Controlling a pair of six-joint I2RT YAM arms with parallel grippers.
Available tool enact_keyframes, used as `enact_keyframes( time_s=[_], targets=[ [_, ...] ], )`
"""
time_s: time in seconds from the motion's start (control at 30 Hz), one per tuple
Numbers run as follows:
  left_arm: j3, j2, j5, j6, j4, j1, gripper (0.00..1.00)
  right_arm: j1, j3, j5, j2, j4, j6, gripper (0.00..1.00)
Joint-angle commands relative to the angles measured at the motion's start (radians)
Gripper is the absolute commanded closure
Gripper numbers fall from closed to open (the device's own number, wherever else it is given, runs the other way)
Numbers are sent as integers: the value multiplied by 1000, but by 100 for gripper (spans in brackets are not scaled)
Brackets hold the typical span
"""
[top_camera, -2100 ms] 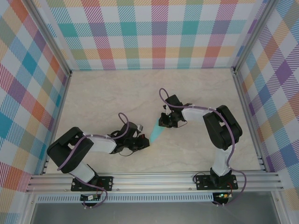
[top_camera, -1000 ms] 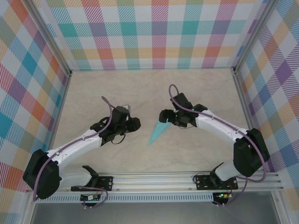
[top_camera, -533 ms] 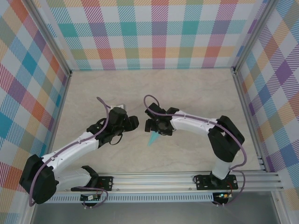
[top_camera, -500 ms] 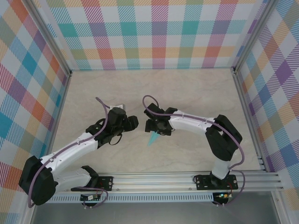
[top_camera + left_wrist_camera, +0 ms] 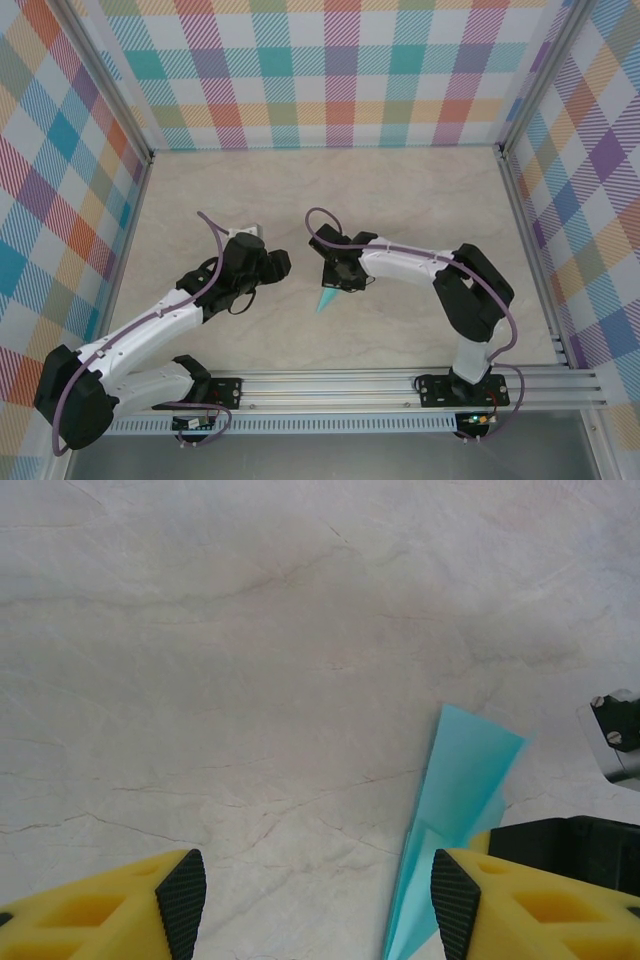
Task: Fold a paper plane with a square sheet of paper (fold left side to right side)
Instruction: Pick up the paper plane at the center of the table, then place the paper plane at the center of the table, then pick up the paper plane at the center of the table.
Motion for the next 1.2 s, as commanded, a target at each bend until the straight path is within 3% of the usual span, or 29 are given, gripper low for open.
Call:
enact_keyframes(
  time_s=[0.0,0.2,0.33,0.43,0.6,0.73,0.83,0.97,1.17],
  targets=[
    [-4,-23,-26,25,-27,11,36,-2,-17,-41,-115,75,-103,100],
    [7,-40,-47,29,-55,11,36,-34,-167,-199,-276,289,-210,100],
    [9,-54,-53,26,-67,11,36,-113,-289,-384,-247,406,-233,100],
    [5,-58,-56,20,-73,11,35,-167,-347,-435,-200,442,-278,91],
    [8,-59,-48,15,-73,11,35,-253,-383,-355,-215,356,-331,73],
    [13,-65,-53,19,-78,11,33,-232,-280,-177,-298,97,-383,58],
    [14,-70,-63,22,-81,11,30,-189,-205,-67,-326,-73,-372,53],
    [9,-76,-59,23,-77,11,26,-114,-192,-88,-329,-97,-331,48],
    [4,-85,-49,29,-74,11,20,-104,-249,-178,-305,27,-268,46]
  ],
)
